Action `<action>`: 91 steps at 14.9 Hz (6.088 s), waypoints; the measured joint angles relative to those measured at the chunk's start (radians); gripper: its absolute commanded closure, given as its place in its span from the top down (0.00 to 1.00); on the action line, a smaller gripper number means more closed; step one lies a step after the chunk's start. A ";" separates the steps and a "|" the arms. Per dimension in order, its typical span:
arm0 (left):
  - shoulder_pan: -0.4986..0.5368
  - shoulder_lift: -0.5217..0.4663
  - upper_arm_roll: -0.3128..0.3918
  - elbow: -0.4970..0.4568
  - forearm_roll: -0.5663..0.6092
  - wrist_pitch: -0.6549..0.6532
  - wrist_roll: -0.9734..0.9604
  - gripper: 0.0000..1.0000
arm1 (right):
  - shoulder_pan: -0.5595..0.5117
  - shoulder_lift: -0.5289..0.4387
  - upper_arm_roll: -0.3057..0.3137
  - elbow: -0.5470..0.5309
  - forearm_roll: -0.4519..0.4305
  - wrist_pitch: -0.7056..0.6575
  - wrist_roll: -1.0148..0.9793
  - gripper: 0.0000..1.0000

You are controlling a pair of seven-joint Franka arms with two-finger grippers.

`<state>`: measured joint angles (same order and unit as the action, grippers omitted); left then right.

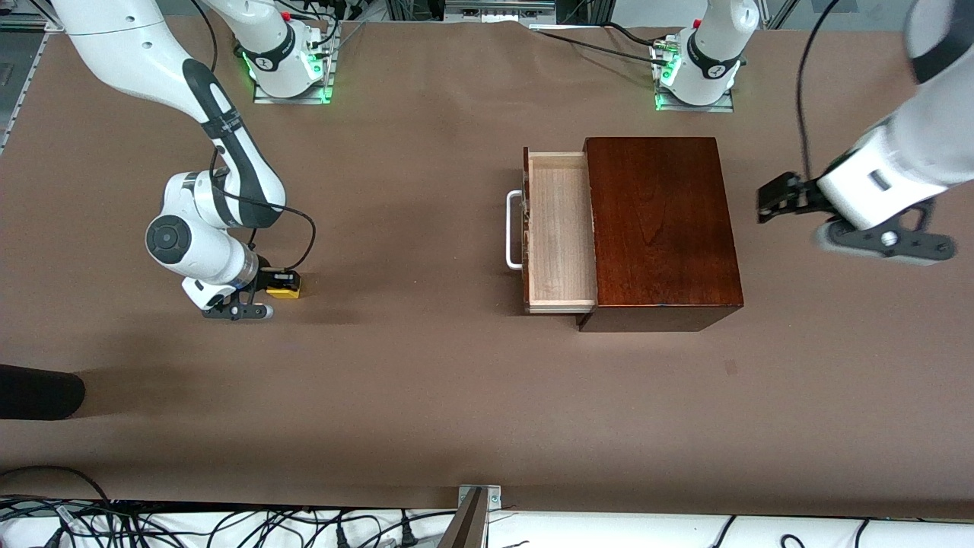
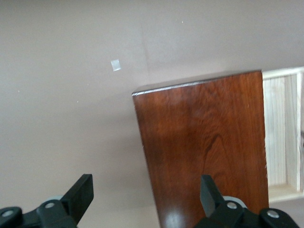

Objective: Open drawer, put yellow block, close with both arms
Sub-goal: 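Grasp the yellow cube with the right gripper while the left gripper withdraws, then carry the yellow cube with the right gripper over the open drawer, then lower the cube into the drawer and open the right gripper, then lift the right gripper away while the left gripper reaches the drawer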

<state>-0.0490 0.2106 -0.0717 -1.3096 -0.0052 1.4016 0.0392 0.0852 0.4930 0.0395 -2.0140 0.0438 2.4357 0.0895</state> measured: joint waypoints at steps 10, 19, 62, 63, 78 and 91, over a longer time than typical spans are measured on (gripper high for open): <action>-0.061 -0.167 0.148 -0.213 -0.030 0.110 -0.016 1.00 | 0.027 -0.030 0.007 0.337 -0.001 -0.346 -0.072 0.00; -0.012 -0.184 0.116 -0.288 0.002 0.155 -0.016 1.00 | 0.282 -0.040 0.035 0.601 -0.016 -0.531 -0.172 0.00; -0.009 -0.188 0.082 -0.289 0.024 0.146 -0.020 1.00 | 0.898 0.331 0.030 0.904 -0.196 -0.451 -0.485 0.00; -0.009 -0.188 0.082 -0.289 0.024 0.146 -0.020 1.00 | 0.898 0.338 0.028 0.904 -0.196 -0.449 -0.486 0.00; -0.009 -0.188 0.082 -0.289 0.024 0.146 -0.020 1.00 | 0.872 0.319 0.019 0.944 -0.170 -0.454 -0.486 1.00; -0.018 -0.174 -0.083 -0.290 -0.050 -0.051 -0.019 1.00 | 0.529 0.038 -0.002 0.966 -0.055 -0.599 -0.490 1.00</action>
<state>-0.0667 0.0367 -0.1551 -1.5992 -0.0555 1.3502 0.0202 0.6143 0.5315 0.0376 -1.0479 -0.0113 1.8369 -0.4008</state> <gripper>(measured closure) 0.000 0.000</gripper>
